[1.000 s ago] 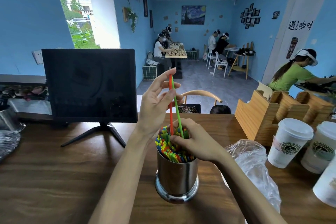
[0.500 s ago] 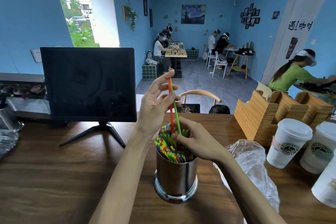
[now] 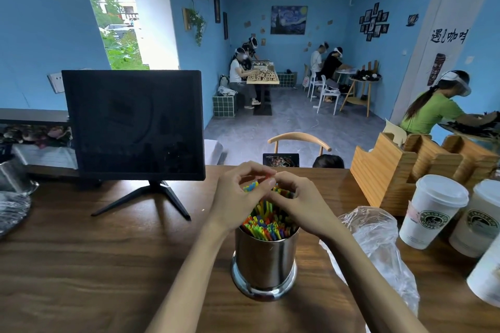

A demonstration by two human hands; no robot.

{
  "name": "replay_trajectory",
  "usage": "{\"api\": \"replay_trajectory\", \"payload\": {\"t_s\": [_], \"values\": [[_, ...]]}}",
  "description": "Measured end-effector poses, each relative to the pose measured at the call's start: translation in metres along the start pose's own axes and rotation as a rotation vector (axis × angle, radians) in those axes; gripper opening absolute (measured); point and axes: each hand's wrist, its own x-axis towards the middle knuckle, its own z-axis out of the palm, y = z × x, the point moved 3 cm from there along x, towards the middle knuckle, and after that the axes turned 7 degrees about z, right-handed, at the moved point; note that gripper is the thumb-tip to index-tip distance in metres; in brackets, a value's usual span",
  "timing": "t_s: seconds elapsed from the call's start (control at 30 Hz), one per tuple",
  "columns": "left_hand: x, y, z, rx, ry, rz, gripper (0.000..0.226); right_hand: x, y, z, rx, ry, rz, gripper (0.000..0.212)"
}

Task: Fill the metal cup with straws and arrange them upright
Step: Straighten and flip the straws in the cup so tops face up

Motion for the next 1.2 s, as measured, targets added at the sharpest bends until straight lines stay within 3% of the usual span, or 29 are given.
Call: {"api": "replay_trajectory", "payload": {"t_s": [0.07,0.17,0.3,0.4,0.5,0.57,0.7,0.87,0.93,1.1,1.2], "values": [[-0.004,-0.011,0.000,0.055,0.062,-0.020,0.006,-0.002,0.003,0.001,0.027,0.019,0.017,0.027],[-0.009,-0.025,0.002,0.127,0.024,-0.081,0.013,-0.003,0.006,0.001,0.016,0.002,-0.019,0.034],[-0.011,-0.036,-0.001,-0.233,-0.003,-0.296,0.032,-0.002,0.007,0.000,0.160,-0.039,-0.009,0.051],[-0.010,-0.035,0.000,-0.265,0.087,-0.325,0.047,0.004,0.009,-0.003,0.161,0.083,0.031,0.043],[-0.008,-0.041,-0.003,-0.263,0.162,-0.498,0.062,0.014,0.019,-0.004,0.057,0.128,0.184,0.036],[-0.009,-0.047,-0.005,-0.159,0.107,-0.561,0.042,0.018,0.027,-0.003,-0.011,0.077,0.289,0.030],[-0.012,-0.053,-0.006,0.033,0.119,-0.460,0.019,0.020,0.031,-0.003,0.049,0.064,0.348,0.023],[-0.008,-0.054,-0.013,0.046,0.163,-0.422,0.011,0.022,0.033,-0.004,0.201,0.026,0.384,0.018],[-0.009,-0.052,-0.014,0.034,0.169,-0.428,0.017,0.022,0.036,-0.004,0.258,0.004,0.414,0.021],[-0.010,-0.050,-0.012,-0.024,0.194,-0.513,0.007,0.020,0.043,0.001,0.391,-0.075,0.507,0.014],[-0.008,-0.049,-0.011,-0.090,0.193,-0.565,0.014,0.019,0.043,0.004,0.412,-0.068,0.533,0.016]]}}
